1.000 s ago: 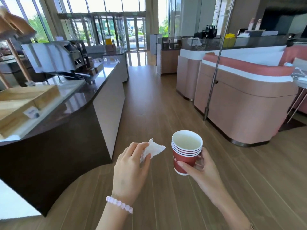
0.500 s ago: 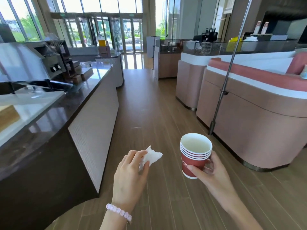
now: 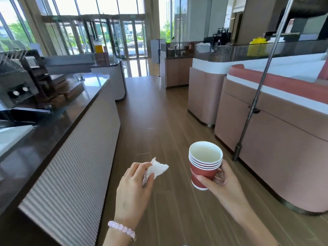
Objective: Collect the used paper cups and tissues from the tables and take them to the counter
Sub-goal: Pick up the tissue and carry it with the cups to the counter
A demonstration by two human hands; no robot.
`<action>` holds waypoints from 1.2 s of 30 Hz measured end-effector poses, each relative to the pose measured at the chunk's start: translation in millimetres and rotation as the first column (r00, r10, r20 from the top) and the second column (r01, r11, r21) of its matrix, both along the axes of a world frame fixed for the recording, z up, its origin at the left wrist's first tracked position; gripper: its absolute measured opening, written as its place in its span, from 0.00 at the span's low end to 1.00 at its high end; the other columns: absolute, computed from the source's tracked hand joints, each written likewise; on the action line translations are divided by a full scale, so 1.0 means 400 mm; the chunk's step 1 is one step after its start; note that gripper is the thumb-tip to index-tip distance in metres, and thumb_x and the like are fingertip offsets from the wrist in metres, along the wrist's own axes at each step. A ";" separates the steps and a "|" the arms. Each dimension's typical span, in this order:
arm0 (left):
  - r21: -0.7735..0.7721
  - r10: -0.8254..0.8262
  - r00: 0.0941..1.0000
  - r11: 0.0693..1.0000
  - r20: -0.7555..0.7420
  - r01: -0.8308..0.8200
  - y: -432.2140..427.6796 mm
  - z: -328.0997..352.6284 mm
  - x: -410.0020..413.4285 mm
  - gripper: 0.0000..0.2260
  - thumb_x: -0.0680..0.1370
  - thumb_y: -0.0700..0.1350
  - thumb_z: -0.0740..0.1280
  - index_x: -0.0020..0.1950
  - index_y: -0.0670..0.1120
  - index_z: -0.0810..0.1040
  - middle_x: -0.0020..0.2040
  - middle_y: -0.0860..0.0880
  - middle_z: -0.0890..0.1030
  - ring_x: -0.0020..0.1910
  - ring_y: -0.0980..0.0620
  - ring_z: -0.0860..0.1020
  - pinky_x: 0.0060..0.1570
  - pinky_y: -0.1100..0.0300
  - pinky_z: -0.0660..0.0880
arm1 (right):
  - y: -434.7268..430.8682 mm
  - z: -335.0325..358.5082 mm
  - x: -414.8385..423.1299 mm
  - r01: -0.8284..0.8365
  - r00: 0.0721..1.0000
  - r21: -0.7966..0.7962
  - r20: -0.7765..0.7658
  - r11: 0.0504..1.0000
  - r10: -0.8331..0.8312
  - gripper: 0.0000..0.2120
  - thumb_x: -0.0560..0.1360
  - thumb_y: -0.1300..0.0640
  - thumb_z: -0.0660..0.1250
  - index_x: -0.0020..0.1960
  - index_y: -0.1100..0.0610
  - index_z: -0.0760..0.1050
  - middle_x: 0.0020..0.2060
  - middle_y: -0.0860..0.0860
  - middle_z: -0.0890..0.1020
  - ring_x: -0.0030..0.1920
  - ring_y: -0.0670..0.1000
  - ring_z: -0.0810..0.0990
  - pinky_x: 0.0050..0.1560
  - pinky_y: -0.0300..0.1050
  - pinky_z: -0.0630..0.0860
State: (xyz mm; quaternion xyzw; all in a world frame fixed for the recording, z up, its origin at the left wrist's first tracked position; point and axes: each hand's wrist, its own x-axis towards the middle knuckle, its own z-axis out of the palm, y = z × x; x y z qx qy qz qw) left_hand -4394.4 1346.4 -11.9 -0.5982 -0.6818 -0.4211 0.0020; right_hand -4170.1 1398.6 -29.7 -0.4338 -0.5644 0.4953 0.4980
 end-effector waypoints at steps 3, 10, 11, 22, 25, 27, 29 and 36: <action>0.017 0.017 1.000 1.000 -0.009 -0.017 0.201 -0.003 -0.032 0.09 0.73 0.42 0.70 0.52 0.49 0.79 0.48 0.58 0.78 0.42 0.54 0.76 0.36 0.60 0.73 | 0.205 -0.003 -0.039 -0.024 1.000 0.013 0.007 1.000 0.024 0.26 0.66 0.61 0.77 0.59 0.43 0.73 0.50 0.43 0.83 0.50 0.43 0.83 0.43 0.31 0.77; 0.030 0.040 0.999 0.999 -0.001 -0.040 0.673 0.039 -0.097 0.08 0.74 0.42 0.69 0.52 0.49 0.79 0.48 0.57 0.78 0.43 0.53 0.77 0.39 0.58 0.74 | 0.689 0.033 -0.119 -0.082 0.997 0.032 -0.008 0.996 0.082 0.26 0.66 0.62 0.76 0.59 0.45 0.73 0.49 0.42 0.84 0.50 0.44 0.83 0.43 0.30 0.76; 0.038 0.041 0.999 0.998 -0.007 -0.040 0.735 0.048 -0.106 0.08 0.73 0.41 0.70 0.52 0.48 0.79 0.47 0.56 0.78 0.43 0.53 0.77 0.38 0.57 0.75 | 0.751 0.039 -0.129 -0.086 0.996 0.031 -0.014 0.996 0.087 0.26 0.66 0.62 0.76 0.59 0.45 0.74 0.50 0.43 0.84 0.50 0.44 0.83 0.43 0.31 0.77; 0.037 0.031 0.999 0.999 -0.028 -0.030 1.326 0.034 -0.220 0.09 0.73 0.39 0.70 0.52 0.46 0.80 0.48 0.53 0.79 0.42 0.50 0.77 0.37 0.56 0.74 | 1.340 -0.003 -0.246 -0.045 0.999 0.004 0.001 0.999 0.045 0.24 0.66 0.64 0.77 0.56 0.44 0.75 0.48 0.44 0.84 0.49 0.47 0.84 0.43 0.33 0.77; 0.049 0.013 1.000 0.999 -0.016 -0.012 1.520 0.015 -0.282 0.09 0.73 0.39 0.70 0.52 0.46 0.80 0.48 0.53 0.79 0.43 0.49 0.77 0.37 0.55 0.74 | 1.525 -0.018 -0.307 -0.027 1.000 0.008 0.015 1.000 0.027 0.24 0.66 0.63 0.77 0.56 0.44 0.75 0.47 0.44 0.84 0.49 0.46 0.84 0.43 0.32 0.77; 0.057 0.000 1.000 0.998 -0.012 0.000 1.652 0.014 -0.331 0.09 0.73 0.39 0.70 0.52 0.46 0.80 0.48 0.53 0.79 0.43 0.49 0.77 0.38 0.55 0.74 | 1.651 -0.014 -0.353 -0.013 1.000 0.012 0.020 1.000 0.012 0.24 0.66 0.63 0.77 0.56 0.45 0.74 0.48 0.43 0.84 0.49 0.46 0.83 0.44 0.33 0.77; 0.066 -0.013 1.000 0.998 -0.016 0.014 1.782 0.024 -0.379 0.09 0.72 0.39 0.70 0.52 0.47 0.80 0.48 0.54 0.79 0.44 0.50 0.77 0.38 0.56 0.74 | 1.776 -0.002 -0.401 -0.004 1.000 0.019 0.027 1.000 0.004 0.24 0.65 0.62 0.77 0.56 0.46 0.74 0.48 0.44 0.84 0.49 0.46 0.83 0.45 0.34 0.77; 0.059 -0.042 0.998 0.997 -0.044 0.044 2.197 0.048 -0.508 0.09 0.72 0.40 0.71 0.52 0.47 0.80 0.47 0.54 0.79 0.43 0.51 0.76 0.38 0.57 0.73 | 2.171 0.033 -0.537 0.017 0.999 0.027 0.034 1.000 -0.017 0.25 0.66 0.62 0.77 0.58 0.47 0.74 0.48 0.44 0.84 0.48 0.44 0.83 0.44 0.33 0.77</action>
